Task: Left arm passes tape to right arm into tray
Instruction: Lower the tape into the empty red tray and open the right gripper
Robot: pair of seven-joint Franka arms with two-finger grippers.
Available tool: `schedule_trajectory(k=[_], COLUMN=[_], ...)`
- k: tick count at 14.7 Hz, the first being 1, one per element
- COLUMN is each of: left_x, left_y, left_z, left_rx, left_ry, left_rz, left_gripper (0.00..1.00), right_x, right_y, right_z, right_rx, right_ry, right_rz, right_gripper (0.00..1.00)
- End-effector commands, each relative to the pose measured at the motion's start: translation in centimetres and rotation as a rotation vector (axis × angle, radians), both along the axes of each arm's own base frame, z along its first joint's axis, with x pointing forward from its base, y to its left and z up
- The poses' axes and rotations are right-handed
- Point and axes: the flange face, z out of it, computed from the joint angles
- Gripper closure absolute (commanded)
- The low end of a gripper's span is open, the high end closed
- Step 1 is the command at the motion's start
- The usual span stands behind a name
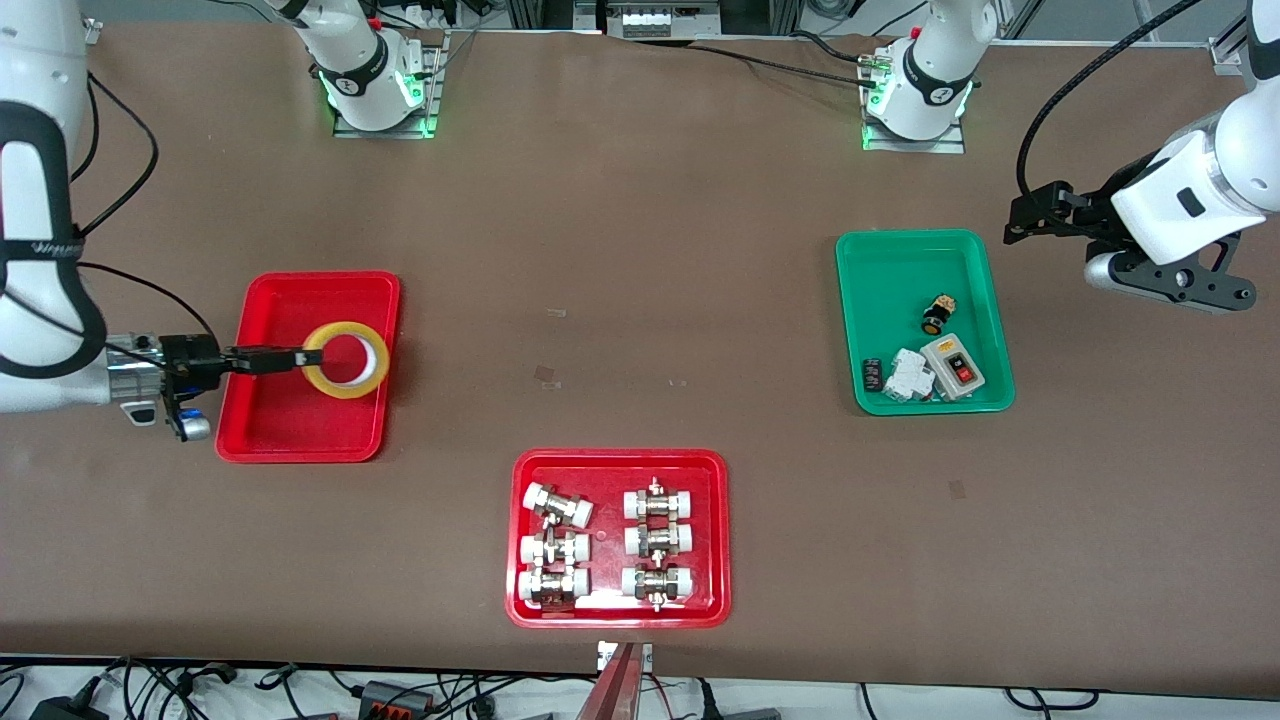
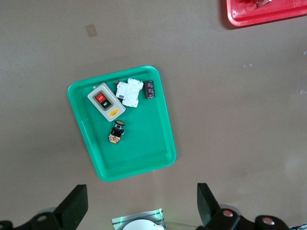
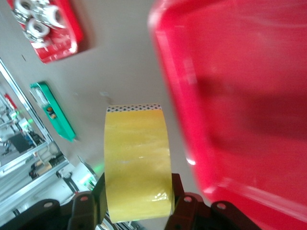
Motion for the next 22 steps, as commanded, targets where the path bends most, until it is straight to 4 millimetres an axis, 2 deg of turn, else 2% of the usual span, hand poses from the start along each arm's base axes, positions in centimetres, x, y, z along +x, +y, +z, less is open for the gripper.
schedule_trajectory(k=[1,3,5,7,9,13,14,15,16,17,20,22], left_x=[-0.8,-0.4,0.1,-0.4,-0.9,-2.7,-2.8,-2.8,-2.6,-2.6,-2.2,-2.1], left_y=[1.2,3.2,5.4,5.6,5.6,5.6,4.7,4.6,4.7,5.1,5.3,5.3], left_z=[0.4,0.3,0.4,0.9,0.4,0.1,-0.1,0.0,-0.1,-0.1,0.0,0.1], left_rx=[0.032,0.04,0.037,0.045,0.054,0.112,0.124,0.125,0.125,0.125,0.122,0.119], left_ry=[-0.026,-0.038,-0.064,-0.078,-0.112,-0.146,-0.144,-0.147,-0.153,-0.151,-0.152,-0.154], left_rz=[-0.015,-0.002,0.014,-0.001,0.01,0.067,0.074,0.072,0.076,0.08,0.09,0.091], left_gripper=[0.0,0.0,0.0,0.0,0.0,0.0,0.0,0.0,0.0,0.0,0.0,0.0], right_x=[-1.1,-1.8,-1.8,-2.2,-2.2,-1.8,-1.7,-1.9,-2.0,-2.0,-2.0,-1.5], right_y=[-3.0,-4.0,-4.3,-5.5,-6.2,-5.9,-5.7,-5.8,-5.9,-5.9,-5.8,-4.9], right_z=[-2.3,-4.9,-5.5,-5.6,-5.9,-6.5,-6.5,-6.9,-7.2,-7.4,-7.8,-8.0], right_rx=[0.053,0.083,0.09,0.063,0.048,0.04,0.043,0.047,0.05,0.05,0.036,-0.019], right_ry=[-0.072,-0.089,-0.115,-0.122,-0.151,-0.174,-0.174,-0.168,-0.165,-0.162,-0.161,-0.172], right_rz=[0.106,0.129,0.147,0.179,0.188,0.188,0.19,0.187,0.182,0.179,0.194,0.242], right_gripper=[0.77,0.77,0.77,0.77,0.77,0.76,0.75,0.73,0.41,0.0,0.0,0.0])
